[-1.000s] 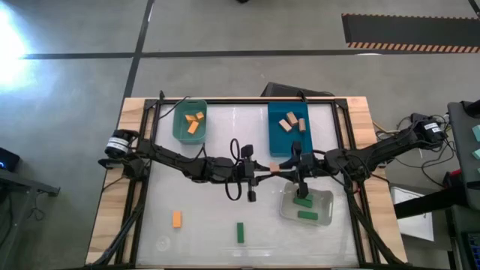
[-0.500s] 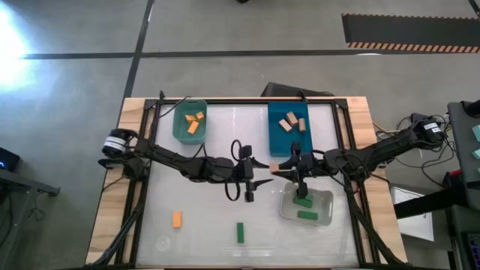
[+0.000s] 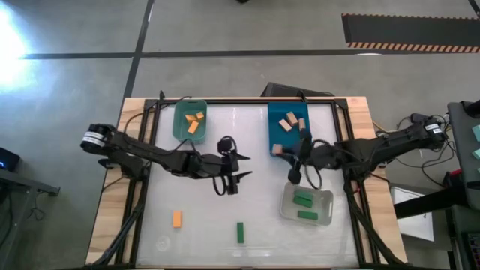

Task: Sort & place blocks by color
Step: Put the brown wooden block into the dark blue bin

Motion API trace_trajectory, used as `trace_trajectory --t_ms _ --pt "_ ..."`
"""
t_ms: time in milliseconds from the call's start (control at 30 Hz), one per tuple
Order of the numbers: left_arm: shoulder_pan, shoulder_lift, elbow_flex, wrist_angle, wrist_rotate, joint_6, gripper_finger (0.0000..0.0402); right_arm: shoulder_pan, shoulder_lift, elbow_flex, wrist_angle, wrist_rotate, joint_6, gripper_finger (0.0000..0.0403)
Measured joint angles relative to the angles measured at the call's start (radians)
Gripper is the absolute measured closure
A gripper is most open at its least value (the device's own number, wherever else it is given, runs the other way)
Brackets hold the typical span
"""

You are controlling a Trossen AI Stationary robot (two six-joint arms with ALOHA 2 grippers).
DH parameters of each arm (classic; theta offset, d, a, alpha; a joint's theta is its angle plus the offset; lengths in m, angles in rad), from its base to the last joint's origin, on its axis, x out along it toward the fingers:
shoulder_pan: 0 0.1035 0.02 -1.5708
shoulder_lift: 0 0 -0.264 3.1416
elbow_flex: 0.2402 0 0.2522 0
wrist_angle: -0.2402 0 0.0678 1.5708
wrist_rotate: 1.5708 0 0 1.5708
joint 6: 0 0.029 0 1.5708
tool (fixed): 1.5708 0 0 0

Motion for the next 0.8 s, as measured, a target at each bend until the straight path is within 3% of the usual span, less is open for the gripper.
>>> trace_trajectory --t_ms 167,333,800 --pt "0.000 -0.071 -0.089 0.062 -0.005 -0.029 0.0195 -0.115 0.022 0.133 -0.277 0.009 0.115 0.0355" --pt "0.000 -0.109 -0.163 0.170 -0.014 -0.026 0.0195 -0.274 0.086 0.226 -0.411 -0.009 0.153 0.0355" --pt "-0.001 -0.167 -0.213 0.193 -0.023 -0.025 0.0195 -0.711 0.369 0.327 -0.431 -0.349 0.265 0.0357"
